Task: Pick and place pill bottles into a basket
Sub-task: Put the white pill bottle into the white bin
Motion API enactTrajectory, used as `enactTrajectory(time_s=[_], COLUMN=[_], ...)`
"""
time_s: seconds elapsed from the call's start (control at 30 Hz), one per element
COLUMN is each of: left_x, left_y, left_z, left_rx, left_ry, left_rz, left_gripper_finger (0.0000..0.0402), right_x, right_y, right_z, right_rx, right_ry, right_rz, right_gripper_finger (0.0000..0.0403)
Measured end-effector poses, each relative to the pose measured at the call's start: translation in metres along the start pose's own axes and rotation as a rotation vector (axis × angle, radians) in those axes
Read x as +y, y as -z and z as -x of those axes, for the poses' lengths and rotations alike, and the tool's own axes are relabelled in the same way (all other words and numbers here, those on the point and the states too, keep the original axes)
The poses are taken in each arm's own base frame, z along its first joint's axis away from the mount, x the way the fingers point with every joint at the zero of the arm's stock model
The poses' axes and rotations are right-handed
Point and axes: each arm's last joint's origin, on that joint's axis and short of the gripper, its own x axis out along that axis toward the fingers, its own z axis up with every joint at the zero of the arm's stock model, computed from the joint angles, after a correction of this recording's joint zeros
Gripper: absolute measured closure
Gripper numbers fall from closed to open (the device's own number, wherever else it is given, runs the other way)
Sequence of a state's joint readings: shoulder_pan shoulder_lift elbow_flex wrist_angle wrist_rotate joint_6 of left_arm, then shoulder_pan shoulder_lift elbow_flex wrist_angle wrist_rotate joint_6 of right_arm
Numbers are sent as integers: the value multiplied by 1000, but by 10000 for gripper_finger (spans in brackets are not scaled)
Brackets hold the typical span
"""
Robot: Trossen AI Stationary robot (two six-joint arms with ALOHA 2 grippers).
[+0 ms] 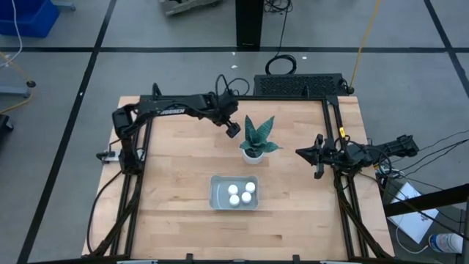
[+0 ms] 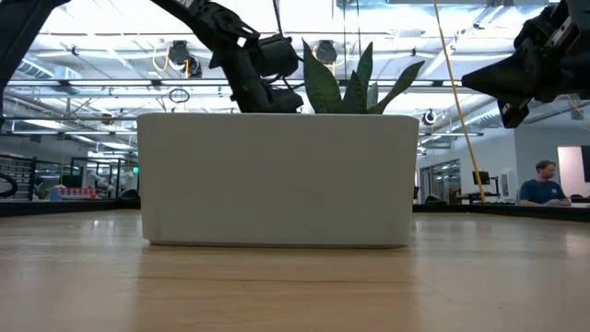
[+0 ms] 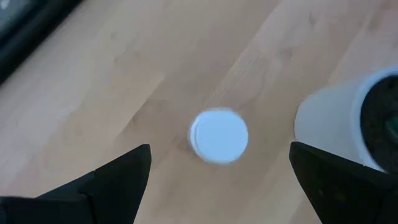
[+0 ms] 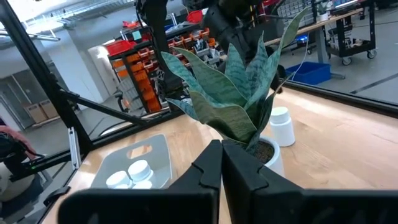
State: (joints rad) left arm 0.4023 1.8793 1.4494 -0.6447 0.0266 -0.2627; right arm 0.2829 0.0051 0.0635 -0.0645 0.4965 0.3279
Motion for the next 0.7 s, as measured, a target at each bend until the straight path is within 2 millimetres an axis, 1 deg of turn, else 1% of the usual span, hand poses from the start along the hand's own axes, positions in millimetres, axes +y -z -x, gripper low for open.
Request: enactTrajectory(time_s=[0.07,0.2,0.4,0.7], left_x=[-1,-3,-3,-3], left_y=[0,2,3,0], left_z=[-2,-14,-26,-29], left_rx=[-1,14,23,0], left_ry=[-2,-15,-16,-12], left_rz=[-14,-25,-23,-35], left_gripper_finger=[11,11,11,11], right_x=[1,3,6,7], right_y=[-2,-9,-21,-22], right_z=[0,0,1,1], right_rx=[-19,-84,-195,-206], right_ry=[-6,-29,-66,-70], right_rz=[-11,-48,-111,-118], right_gripper_finger=[401,402,399,401])
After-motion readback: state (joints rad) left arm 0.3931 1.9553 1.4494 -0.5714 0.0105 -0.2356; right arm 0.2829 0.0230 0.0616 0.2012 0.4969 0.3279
